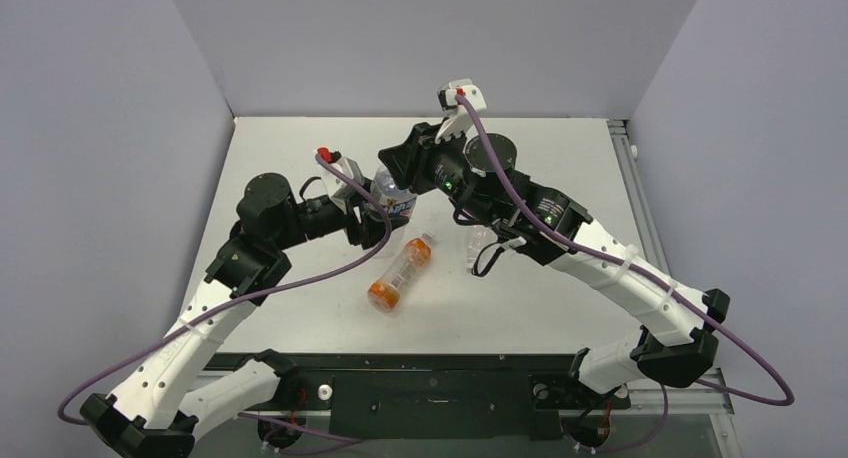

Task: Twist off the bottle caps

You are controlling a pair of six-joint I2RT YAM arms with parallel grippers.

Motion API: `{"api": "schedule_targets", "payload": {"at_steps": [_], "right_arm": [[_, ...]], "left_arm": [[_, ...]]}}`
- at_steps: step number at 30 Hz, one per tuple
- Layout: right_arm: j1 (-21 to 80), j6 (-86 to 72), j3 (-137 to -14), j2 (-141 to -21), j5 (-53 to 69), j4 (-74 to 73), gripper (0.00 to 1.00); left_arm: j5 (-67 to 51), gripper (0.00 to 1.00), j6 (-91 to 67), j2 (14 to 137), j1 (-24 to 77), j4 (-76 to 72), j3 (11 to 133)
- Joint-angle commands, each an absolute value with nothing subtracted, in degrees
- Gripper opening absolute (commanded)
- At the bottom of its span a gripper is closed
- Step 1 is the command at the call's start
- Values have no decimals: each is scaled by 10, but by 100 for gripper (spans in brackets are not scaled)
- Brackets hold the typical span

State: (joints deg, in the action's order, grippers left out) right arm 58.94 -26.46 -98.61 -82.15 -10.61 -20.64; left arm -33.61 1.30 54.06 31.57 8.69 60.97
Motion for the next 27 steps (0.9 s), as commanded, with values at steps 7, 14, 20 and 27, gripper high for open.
{"api": "schedule_targets", "payload": {"at_steps": [7, 14, 20, 27], "right_arm": [[586, -238, -951, -767, 35, -76, 0], [534, -281, -962, -758, 312, 12, 0], [535, -295, -978, -764, 488, 52, 0], [528, -212, -1009, -758, 481, -51, 1]], "left_arm": [[-354, 13, -147, 519, 320, -49, 615], [-469, 13, -231, 523, 320, -64, 638], [-550, 11, -294, 526, 320, -86, 646], [-564, 11, -294, 528, 319, -90, 647]]}}
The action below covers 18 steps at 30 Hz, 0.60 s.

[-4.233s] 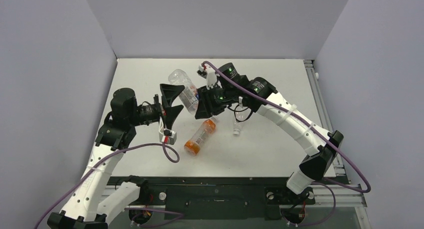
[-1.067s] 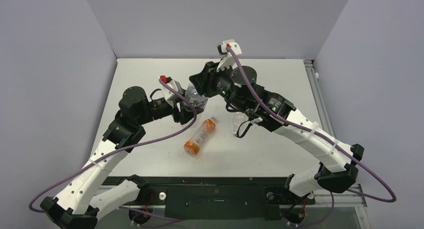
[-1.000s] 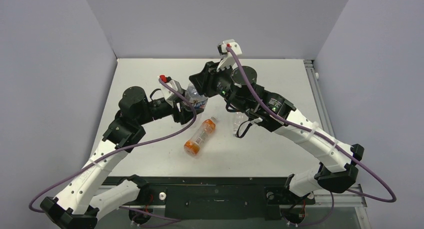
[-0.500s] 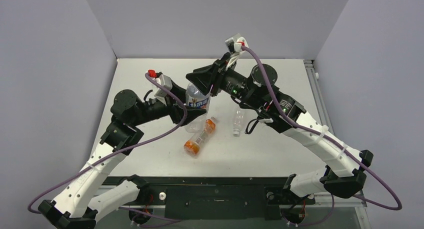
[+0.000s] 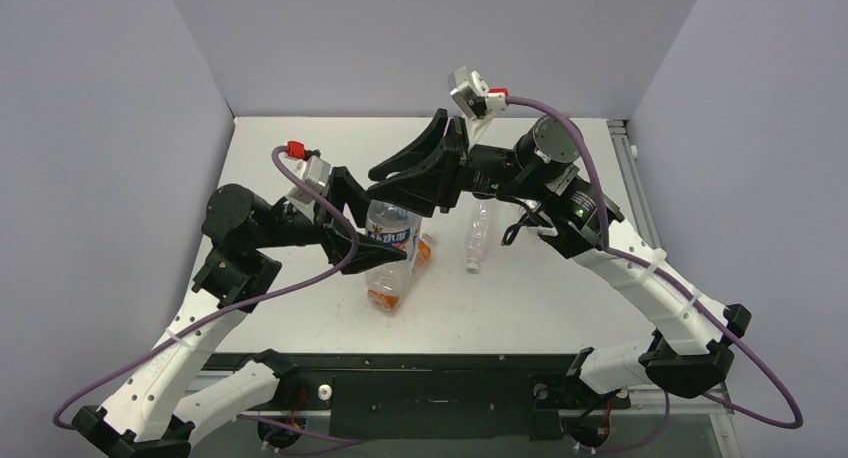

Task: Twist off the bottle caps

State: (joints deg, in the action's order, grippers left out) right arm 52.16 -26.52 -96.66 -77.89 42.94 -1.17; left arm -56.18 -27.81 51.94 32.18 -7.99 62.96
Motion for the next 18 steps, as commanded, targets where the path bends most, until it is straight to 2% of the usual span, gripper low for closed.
{"api": "schedule_targets", "payload": {"at_steps": [1, 2, 3, 5, 10, 15, 18], "right_arm": [[528, -197, -1022, -755, 424, -103, 27], [532, -169, -1026, -750, 379, -148, 40], [537, -159, -1032, -746, 279, -165, 60], [551, -140, -1028, -734, 142, -192, 76], [576, -178, -1026, -739, -49, -203, 80], [616, -180, -1108, -817, -147, -280, 81], [627, -179, -1143, -845, -164, -294, 75]], "left_arm": [[-556, 11, -278, 528, 316, -78, 647], [-529, 13, -268, 528, 314, -70, 646], [-513, 14, -242, 527, 311, -50, 647], [-456, 15, -191, 525, 310, -20, 647], [-314, 15, -87, 517, 311, -1, 627], [-279, 15, -44, 519, 315, 17, 625], [-273, 14, -31, 521, 323, 29, 626]]}}
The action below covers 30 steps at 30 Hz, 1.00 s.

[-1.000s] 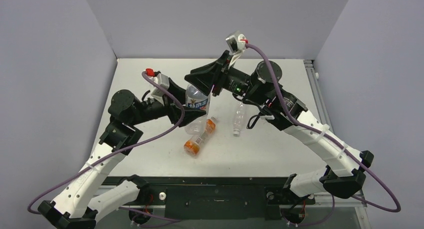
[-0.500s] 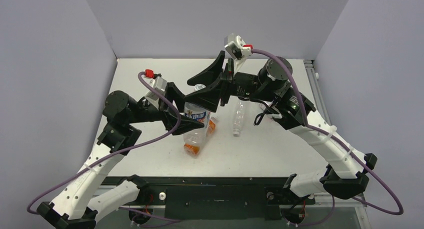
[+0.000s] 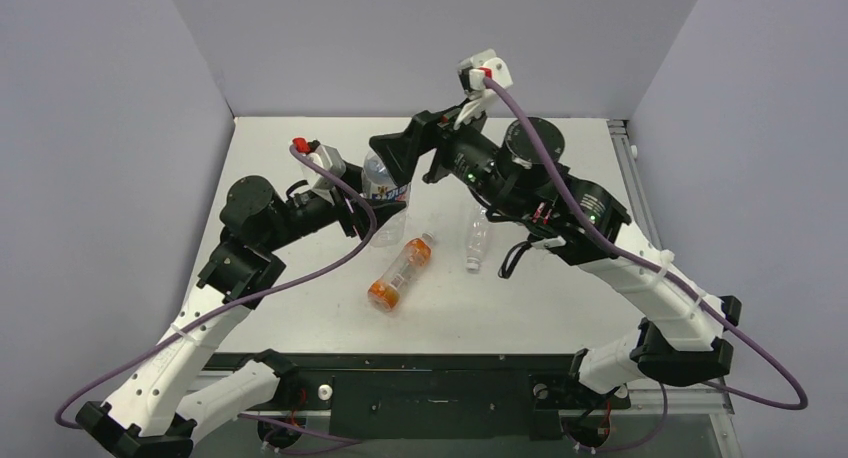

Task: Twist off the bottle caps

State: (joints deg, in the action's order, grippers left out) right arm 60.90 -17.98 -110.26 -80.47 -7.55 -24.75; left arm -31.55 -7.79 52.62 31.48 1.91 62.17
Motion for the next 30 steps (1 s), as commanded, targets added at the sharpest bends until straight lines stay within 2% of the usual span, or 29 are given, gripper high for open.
{"api": "schedule_targets", "payload": {"at_steps": [1, 8, 14, 16, 19, 23, 27, 30], "right_arm": [[630, -179, -1146, -852, -166, -290, 73], [633, -181, -1163, -867, -171, -278, 51], [633, -184, -1153, -864, -170, -264, 28], [632, -184, -1147, -862, -166, -260, 19], [631, -181, -1143, -860, -152, -257, 1], [614, -160, -1134, -848, -51, -253, 0], [555, -165, -1084, -812, 184, -196, 0], [526, -198, -1028, -776, 359, -100, 0]], "left_arm": [[-270, 14, -28, 522, 325, 32, 626], [-270, 13, -20, 520, 331, 43, 625], [-274, 14, -20, 516, 331, 38, 617], [-279, 14, -21, 514, 331, 36, 613], [-289, 14, -32, 512, 331, 26, 610], [-338, 15, -69, 509, 331, 10, 615], [-443, 16, -126, 504, 331, -29, 622], [-529, 15, -183, 507, 331, -43, 633]]}}
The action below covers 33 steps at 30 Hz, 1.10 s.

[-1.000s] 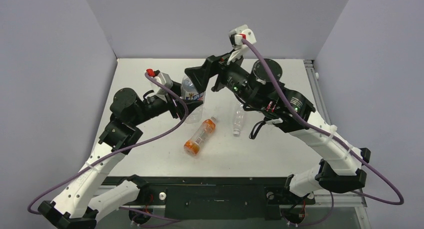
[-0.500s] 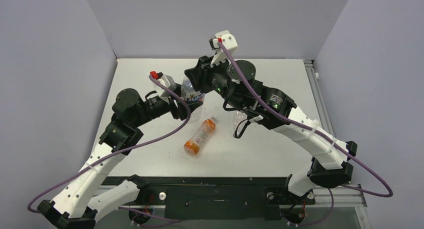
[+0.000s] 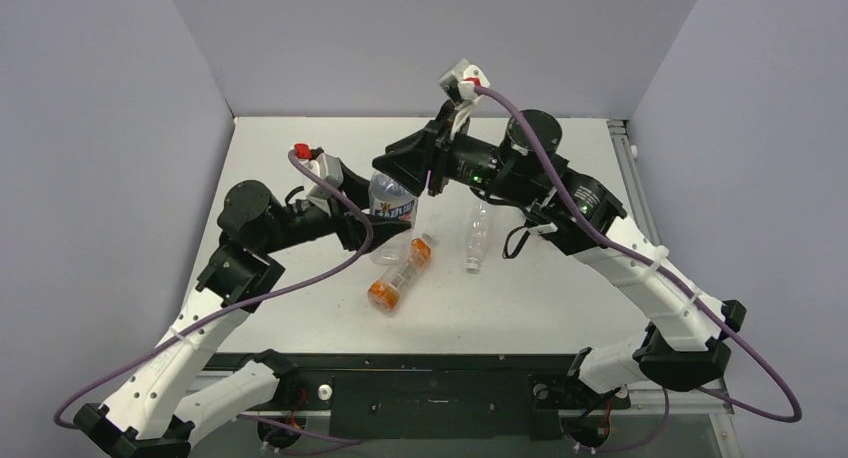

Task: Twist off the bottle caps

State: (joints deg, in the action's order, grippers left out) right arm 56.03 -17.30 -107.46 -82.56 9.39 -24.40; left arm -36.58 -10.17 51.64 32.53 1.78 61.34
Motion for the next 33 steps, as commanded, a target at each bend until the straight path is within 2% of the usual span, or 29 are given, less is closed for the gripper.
{"api": "schedule_targets", "payload": {"at_steps": [1, 6, 12, 14, 15, 17, 19, 23, 26, 29, 33], "right_arm": [[519, -210, -1020, -768, 386, -86, 0], [515, -236, -1011, -768, 511, -34, 0], [499, -233, -1003, -762, 532, -36, 0], [489, -214, -1007, -753, 482, -65, 18], [487, -205, -1010, -748, 403, -97, 42], [490, -182, -1006, -731, 262, -131, 65], [500, -174, -1006, -721, 149, -149, 75], [551, -161, -1055, -745, -30, -220, 79], [603, -144, -1120, -806, -138, -309, 80], [624, -151, -1168, -847, -160, -338, 80], [628, -162, -1171, -865, -159, -330, 73]], "left_arm": [[-545, 15, -193, 510, 332, -46, 639], [-613, 15, -223, 517, 339, -46, 656], [-630, 14, -226, 523, 339, -47, 660], [-624, 14, -218, 525, 339, -45, 660], [-611, 14, -202, 526, 339, -35, 661], [-569, 14, -161, 525, 338, -10, 661], [-512, 15, -122, 522, 338, 8, 656], [-403, 15, -40, 516, 339, 32, 635], [-325, 15, -12, 516, 339, 35, 629], [-286, 15, 14, 519, 340, 36, 628], [-269, 15, 25, 520, 340, 51, 633]]}}
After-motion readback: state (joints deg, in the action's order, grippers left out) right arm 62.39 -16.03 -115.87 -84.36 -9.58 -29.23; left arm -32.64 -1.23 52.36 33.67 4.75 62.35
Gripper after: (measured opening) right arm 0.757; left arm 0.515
